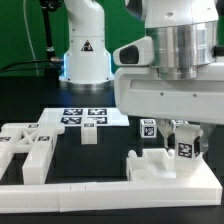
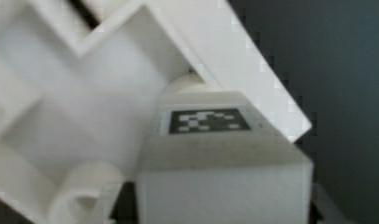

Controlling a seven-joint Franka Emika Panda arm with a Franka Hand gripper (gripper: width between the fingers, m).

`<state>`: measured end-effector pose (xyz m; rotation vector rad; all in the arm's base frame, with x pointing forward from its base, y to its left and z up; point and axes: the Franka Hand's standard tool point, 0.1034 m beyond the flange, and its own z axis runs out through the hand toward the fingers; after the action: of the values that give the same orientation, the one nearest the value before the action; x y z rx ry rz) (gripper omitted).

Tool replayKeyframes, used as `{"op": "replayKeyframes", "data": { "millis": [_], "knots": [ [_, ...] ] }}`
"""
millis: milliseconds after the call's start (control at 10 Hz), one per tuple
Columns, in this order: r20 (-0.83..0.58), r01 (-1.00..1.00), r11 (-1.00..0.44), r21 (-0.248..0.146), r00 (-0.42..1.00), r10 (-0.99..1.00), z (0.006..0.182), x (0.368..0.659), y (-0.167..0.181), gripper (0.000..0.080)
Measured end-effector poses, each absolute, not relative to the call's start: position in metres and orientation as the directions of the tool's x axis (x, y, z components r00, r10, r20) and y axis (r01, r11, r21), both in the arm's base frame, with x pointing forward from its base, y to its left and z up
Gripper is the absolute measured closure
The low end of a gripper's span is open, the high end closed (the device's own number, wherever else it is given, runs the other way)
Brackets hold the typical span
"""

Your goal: Assemble chair

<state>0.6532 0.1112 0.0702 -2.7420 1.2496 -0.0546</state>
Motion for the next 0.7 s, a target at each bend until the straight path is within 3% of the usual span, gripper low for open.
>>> {"op": "replayKeyframes", "data": {
  "millis": [300,400,600,700],
  "knots": [
    [-0.078,-0.961,-0.247,-0.124,0.257,-0.963,0.0694,0.6506,0.1107,0.0514],
    [-0.08,-0.974,-0.194,-0.118,0.204,-0.976,0.0696,0.6503,0.1115,0.0514],
    [-0.075,-0.967,-0.227,-0.12,0.236,-0.969,0.069,0.65,0.1115,0.0514],
    [-0.062,-0.949,-0.29,-0.122,0.298,-0.952,0.0695,0.6505,0.1117,0.0344]
  ]
}}
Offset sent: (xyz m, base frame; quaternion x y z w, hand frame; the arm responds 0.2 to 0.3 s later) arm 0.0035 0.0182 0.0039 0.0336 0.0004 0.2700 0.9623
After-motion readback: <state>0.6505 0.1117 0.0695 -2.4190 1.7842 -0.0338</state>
